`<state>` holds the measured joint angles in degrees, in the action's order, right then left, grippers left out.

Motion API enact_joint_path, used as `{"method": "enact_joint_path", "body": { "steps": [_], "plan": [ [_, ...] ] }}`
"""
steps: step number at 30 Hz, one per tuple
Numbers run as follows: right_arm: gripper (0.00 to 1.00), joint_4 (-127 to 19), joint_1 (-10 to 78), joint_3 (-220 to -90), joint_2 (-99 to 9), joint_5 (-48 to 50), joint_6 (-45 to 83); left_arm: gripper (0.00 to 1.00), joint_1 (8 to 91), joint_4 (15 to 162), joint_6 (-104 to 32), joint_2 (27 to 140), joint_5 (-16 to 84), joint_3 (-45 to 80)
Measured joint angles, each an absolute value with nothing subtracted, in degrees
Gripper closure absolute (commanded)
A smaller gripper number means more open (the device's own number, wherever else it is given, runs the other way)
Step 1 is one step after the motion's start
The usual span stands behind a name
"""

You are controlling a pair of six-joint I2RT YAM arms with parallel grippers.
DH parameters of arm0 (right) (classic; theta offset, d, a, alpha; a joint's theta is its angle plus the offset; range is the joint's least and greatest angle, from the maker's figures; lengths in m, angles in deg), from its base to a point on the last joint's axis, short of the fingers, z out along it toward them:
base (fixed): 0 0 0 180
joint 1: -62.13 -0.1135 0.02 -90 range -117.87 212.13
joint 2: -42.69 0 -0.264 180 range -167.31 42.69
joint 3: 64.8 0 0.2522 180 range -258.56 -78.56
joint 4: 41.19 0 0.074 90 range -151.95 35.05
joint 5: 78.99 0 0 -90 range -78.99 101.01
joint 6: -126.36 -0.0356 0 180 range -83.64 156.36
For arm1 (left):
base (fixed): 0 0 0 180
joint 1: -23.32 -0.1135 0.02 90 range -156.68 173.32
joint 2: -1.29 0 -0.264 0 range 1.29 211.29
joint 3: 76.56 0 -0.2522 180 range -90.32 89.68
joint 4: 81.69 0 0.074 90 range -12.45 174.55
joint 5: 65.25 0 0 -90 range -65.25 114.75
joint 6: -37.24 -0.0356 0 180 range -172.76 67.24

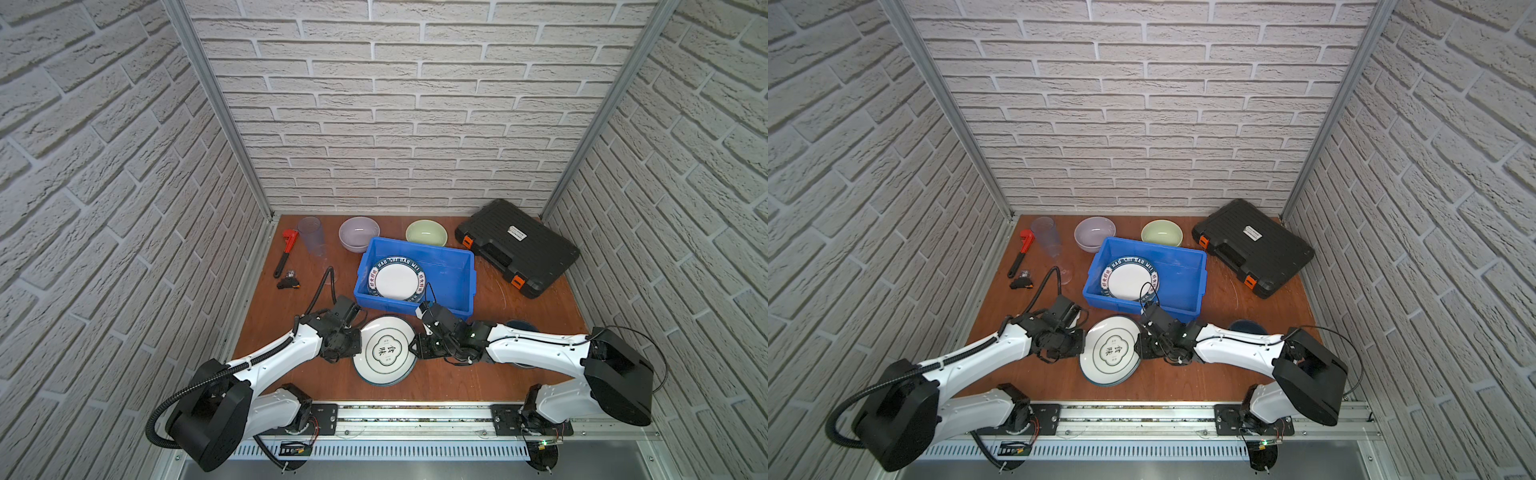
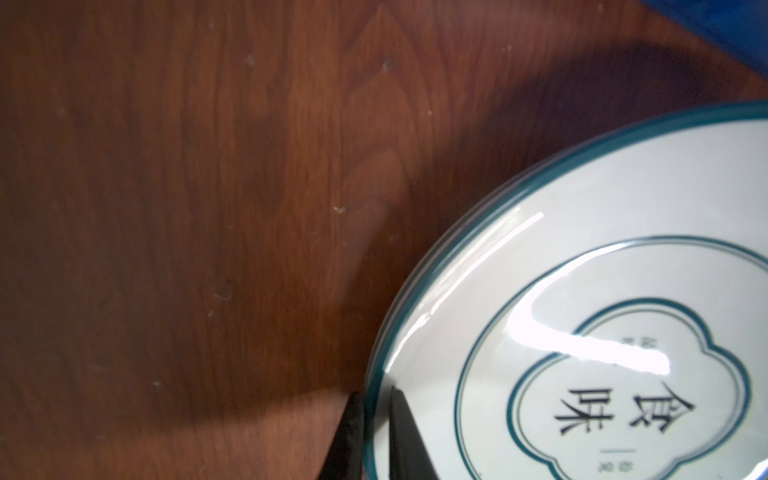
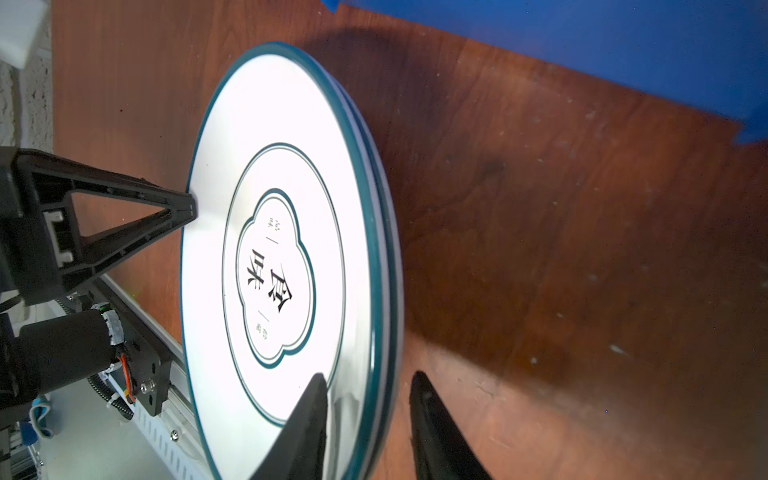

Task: Place the mixed dishes into the plastic bin

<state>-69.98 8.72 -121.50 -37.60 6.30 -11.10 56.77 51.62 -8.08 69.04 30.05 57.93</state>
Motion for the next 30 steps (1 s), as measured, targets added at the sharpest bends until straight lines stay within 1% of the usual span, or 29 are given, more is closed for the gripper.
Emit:
{"method": "enact_joint_path", "body": {
  "steps": [4, 10, 15, 30],
  "plan": [
    [0.59, -76.56, 8.72, -125.28, -34.26, 8.66, -9.77, 0.87, 56.77, 51.62, -8.05, 69.04, 30.03, 58.26],
    [0.66, -79.03, 8.72, -127.38, -33.41, 9.18, -9.44, 0.87, 56.80, 51.60, -8.08, 69.08, 30.03, 58.33],
    [0.69, -78.31, 8.72, -126.96, -33.93, 8.11, -10.38, 0.87, 56.80, 51.60, -8.08, 69.08, 30.03, 58.33],
    [0.74, -74.22, 8.85, -125.70, -35.72, 5.40, -12.54, 0.87, 56.80, 51.60, -8.08, 69.26, 29.99, 58.33]
  ]
}}
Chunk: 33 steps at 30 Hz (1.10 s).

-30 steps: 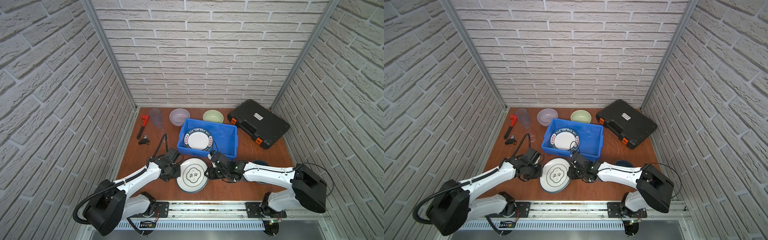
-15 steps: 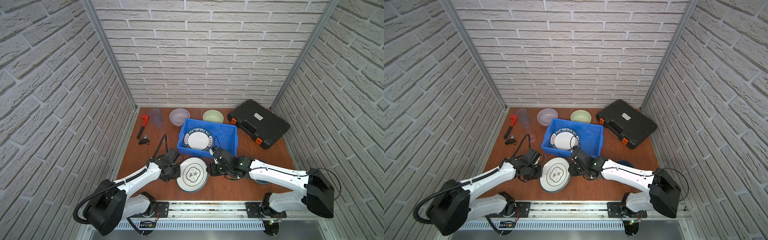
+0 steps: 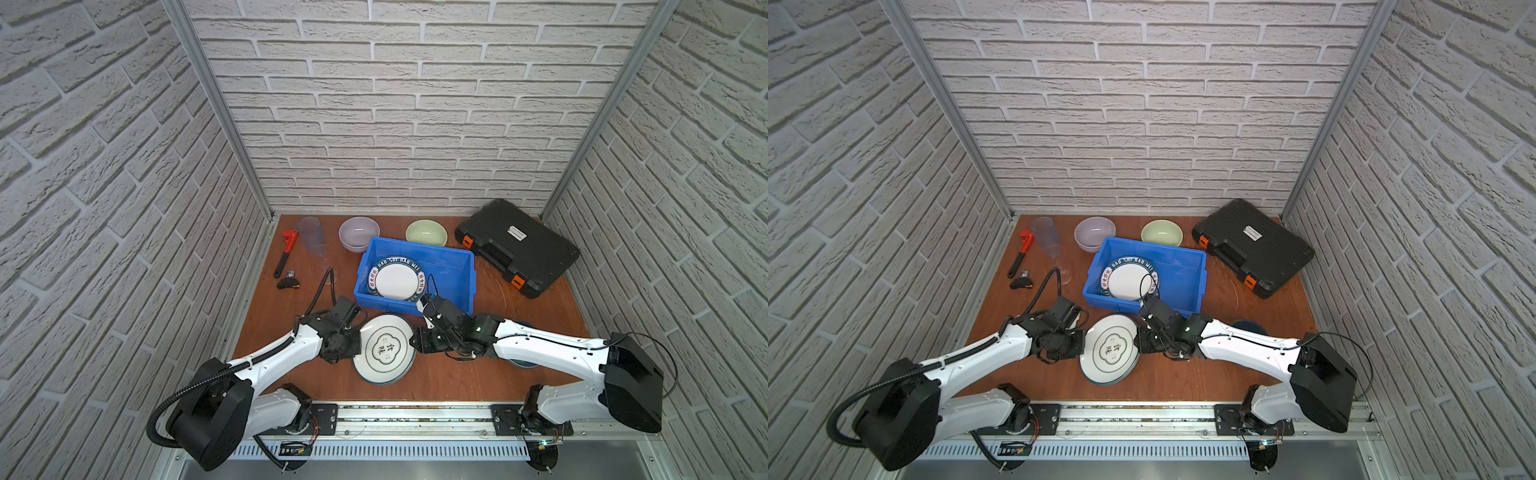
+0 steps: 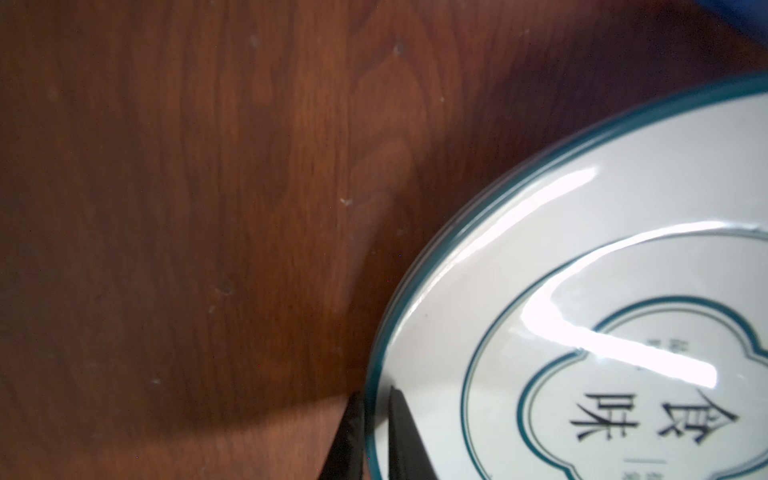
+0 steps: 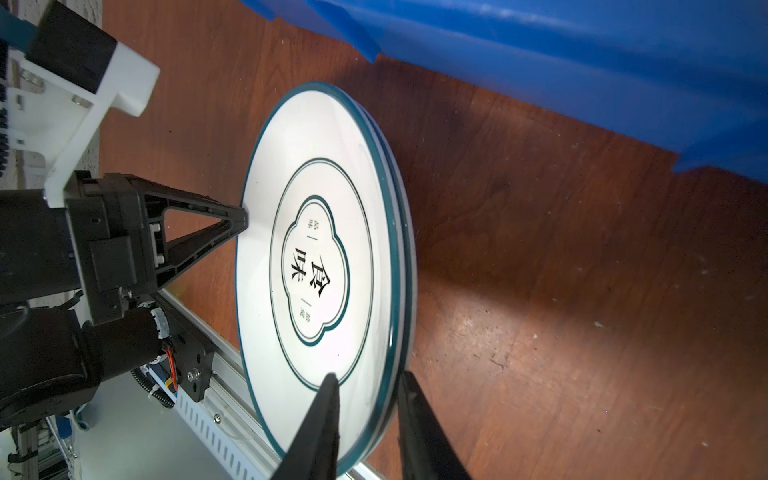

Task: Place the mixed dishes into the plastic bin

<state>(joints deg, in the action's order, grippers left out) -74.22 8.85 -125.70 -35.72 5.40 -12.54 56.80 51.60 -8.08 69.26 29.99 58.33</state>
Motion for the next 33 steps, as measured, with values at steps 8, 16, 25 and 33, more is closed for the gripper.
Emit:
{"method": "enact_joint_path", "body": {
  "steps": [8, 16, 25, 33],
  "plan": [
    [0.75, -72.87, 9.38, -125.11, -36.71, 4.42, -12.89, 0.87, 56.82, 51.57, -8.08, 69.30, 29.97, 58.35],
    [0.72, -74.70, 9.38, -125.76, -36.73, 4.72, -12.43, 0.87, 56.82, 51.60, -8.08, 69.30, 29.97, 58.35],
    [0.72, -76.38, 9.38, -127.27, -36.09, 5.07, -11.51, 0.87, 56.82, 51.60, -8.10, 69.34, 29.97, 58.35],
    [0.75, -75.73, 9.40, -127.27, -36.16, 4.35, -11.67, 0.87, 56.82, 51.60, -8.08, 69.34, 29.94, 58.35]
  ]
}}
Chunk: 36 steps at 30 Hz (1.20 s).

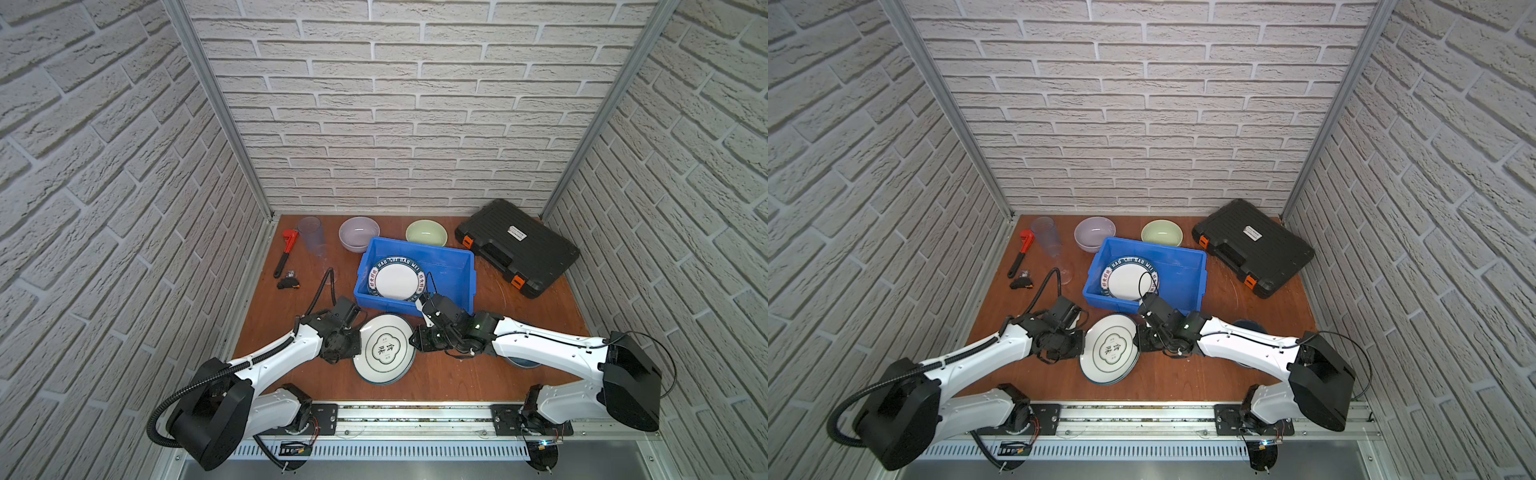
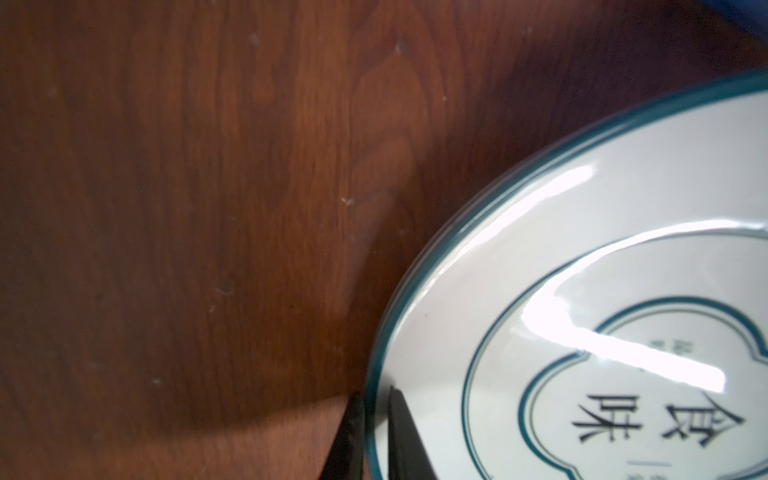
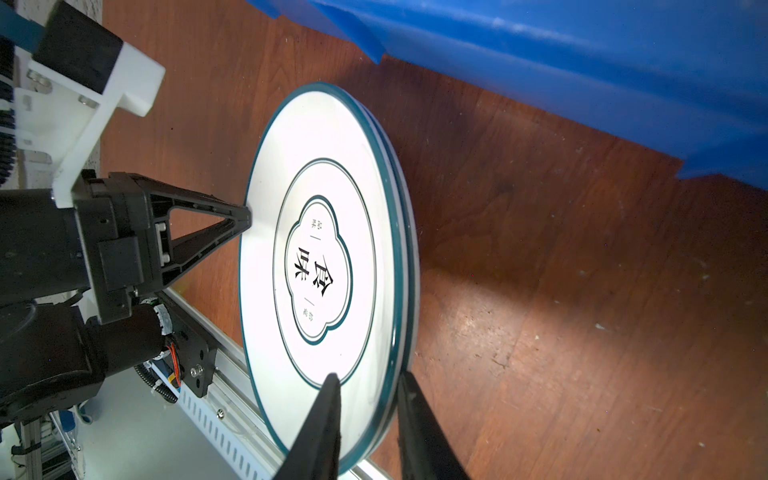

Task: Place the mixed dishes into the plastic bin

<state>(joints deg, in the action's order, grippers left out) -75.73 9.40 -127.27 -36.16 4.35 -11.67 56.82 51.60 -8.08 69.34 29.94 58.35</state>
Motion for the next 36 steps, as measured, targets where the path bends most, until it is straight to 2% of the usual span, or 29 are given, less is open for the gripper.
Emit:
{"method": "enact_joint_path", "body": {
  "steps": [12, 25, 36],
  "plan": [
    [0.76, -72.25, 10.10, -125.96, -36.33, 3.35, -13.15, 0.87, 56.82, 51.42, -8.08, 69.32, 29.68, 58.33],
    [0.74, -65.32, 10.23, -125.15, -41.75, -1.18, -14.53, 0.87, 56.82, 51.29, -8.10, 69.23, 28.85, 57.91],
    [0.85, -65.08, 10.21, -125.15, -44.07, -0.44, -14.27, 0.87, 56.82, 49.52, -8.08, 67.75, 28.76, 57.71]
  ]
}}
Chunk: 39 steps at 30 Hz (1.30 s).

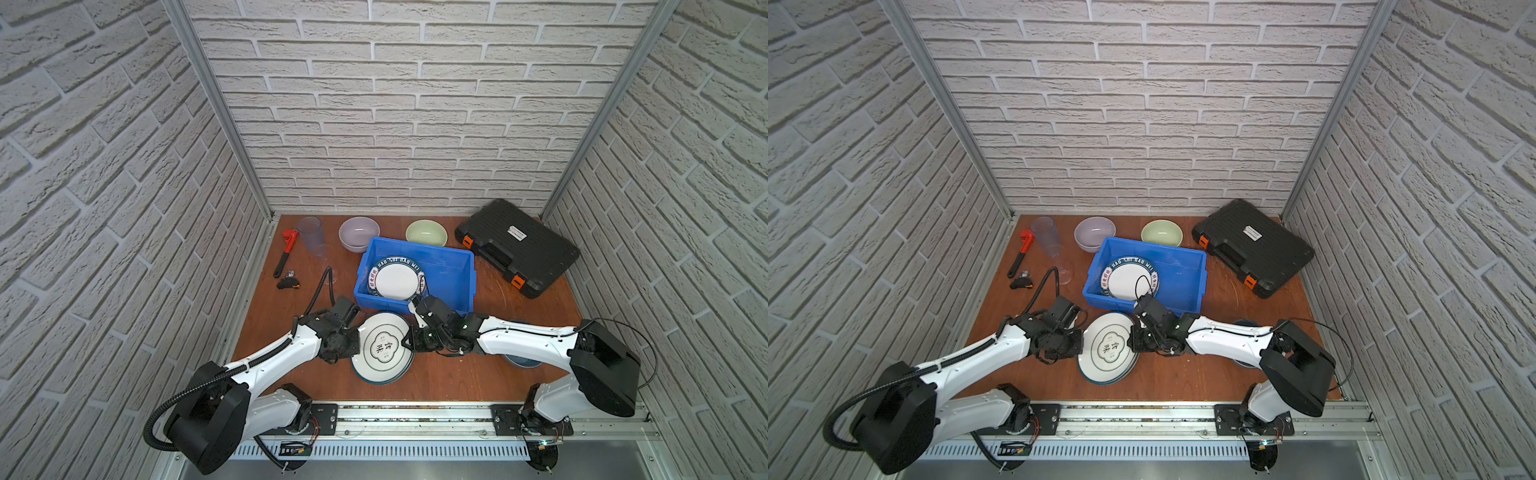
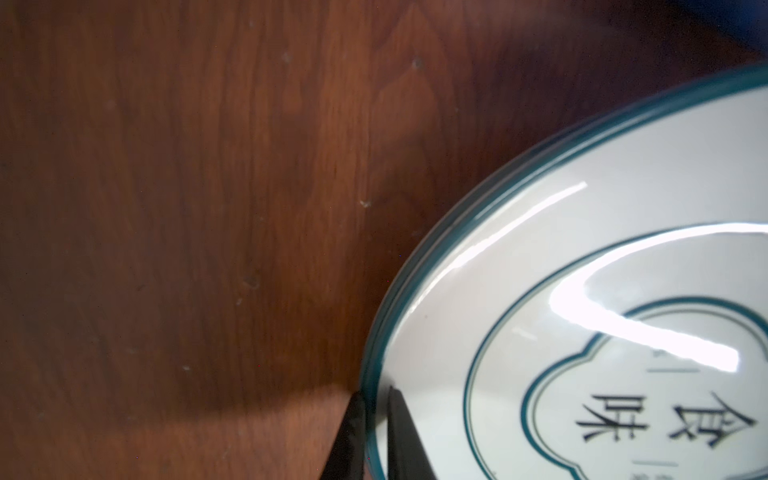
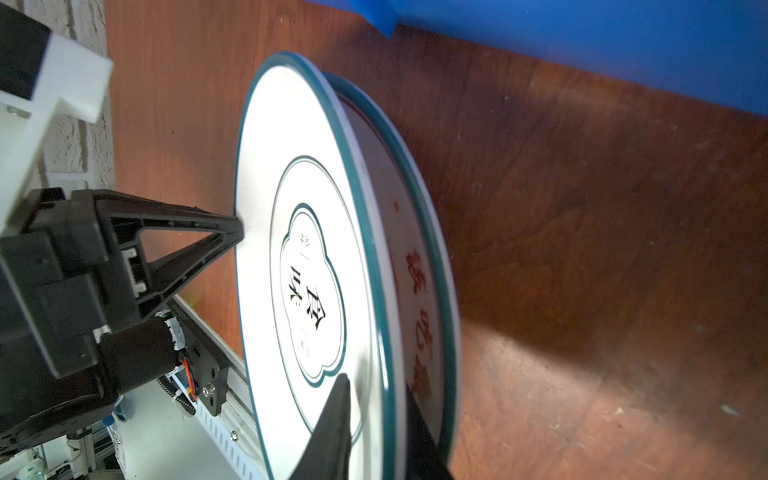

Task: Place the mixed dishes into the plastic bin

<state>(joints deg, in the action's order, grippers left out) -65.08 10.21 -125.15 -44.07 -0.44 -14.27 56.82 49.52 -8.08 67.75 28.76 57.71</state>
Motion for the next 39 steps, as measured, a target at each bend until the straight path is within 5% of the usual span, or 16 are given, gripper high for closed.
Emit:
{"method": "enact_joint_path", "body": {
  "steps": [30, 39],
  "plan": [
    [0.94, -72.89, 11.69, -129.04, -40.79, -0.63, -9.00, 0.62, 56.31, 39.86, -9.67, 64.62, 25.55, 46.83],
    [0.94, -78.61, 14.75, -130.18, -34.08, -1.38, -5.42, 0.41, 52.38, 37.19, -12.69, 64.69, 25.11, 40.86]
  ]
}}
